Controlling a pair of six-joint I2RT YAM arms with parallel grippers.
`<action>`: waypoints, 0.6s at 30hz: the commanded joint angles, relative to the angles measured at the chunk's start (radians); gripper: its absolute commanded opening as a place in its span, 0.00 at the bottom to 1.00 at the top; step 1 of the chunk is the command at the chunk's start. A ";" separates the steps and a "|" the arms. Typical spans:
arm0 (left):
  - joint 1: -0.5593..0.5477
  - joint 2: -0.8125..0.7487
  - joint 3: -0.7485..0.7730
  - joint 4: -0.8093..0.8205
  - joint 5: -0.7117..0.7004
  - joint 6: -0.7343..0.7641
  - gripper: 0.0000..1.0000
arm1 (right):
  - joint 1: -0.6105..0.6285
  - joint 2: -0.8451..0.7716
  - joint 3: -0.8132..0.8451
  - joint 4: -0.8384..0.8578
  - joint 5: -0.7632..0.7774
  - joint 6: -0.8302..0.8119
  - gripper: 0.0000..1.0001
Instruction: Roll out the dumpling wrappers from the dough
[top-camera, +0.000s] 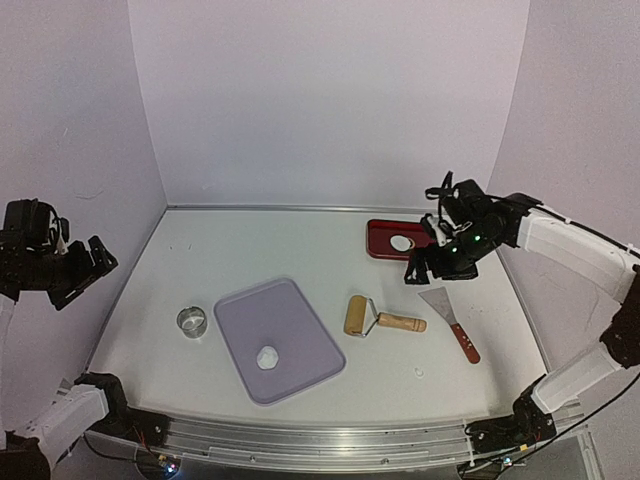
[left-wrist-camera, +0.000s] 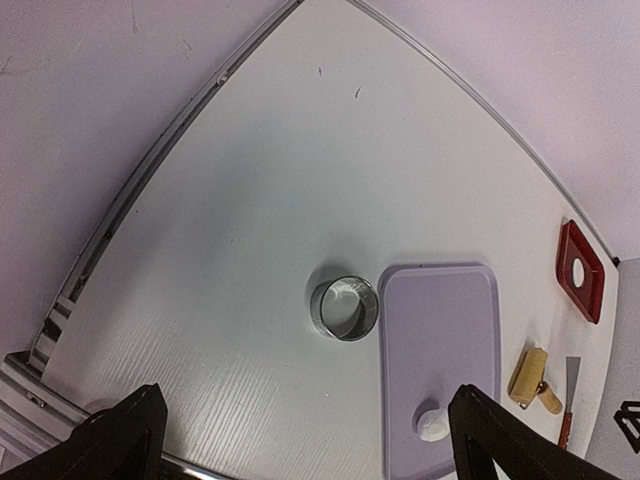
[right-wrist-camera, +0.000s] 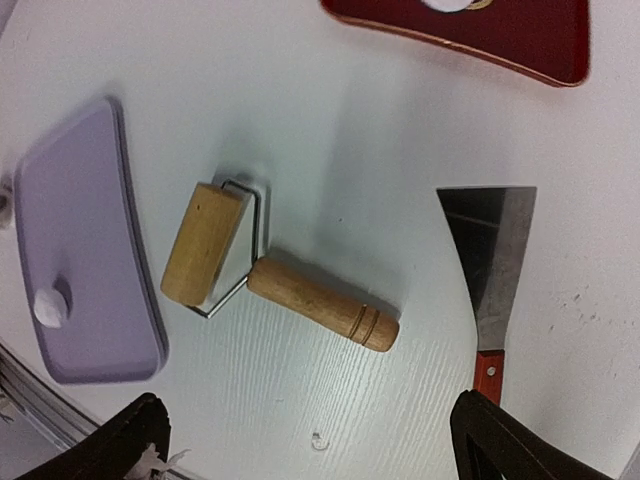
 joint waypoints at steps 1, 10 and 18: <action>-0.002 0.012 -0.007 0.031 0.016 0.009 1.00 | 0.066 0.053 -0.008 -0.046 0.093 -0.249 0.98; -0.001 0.033 -0.009 0.033 0.022 0.010 1.00 | 0.079 0.120 -0.065 -0.034 0.149 -0.568 0.98; -0.001 0.038 -0.010 0.031 0.012 0.003 1.00 | 0.079 0.208 -0.078 -0.006 0.048 -0.711 0.98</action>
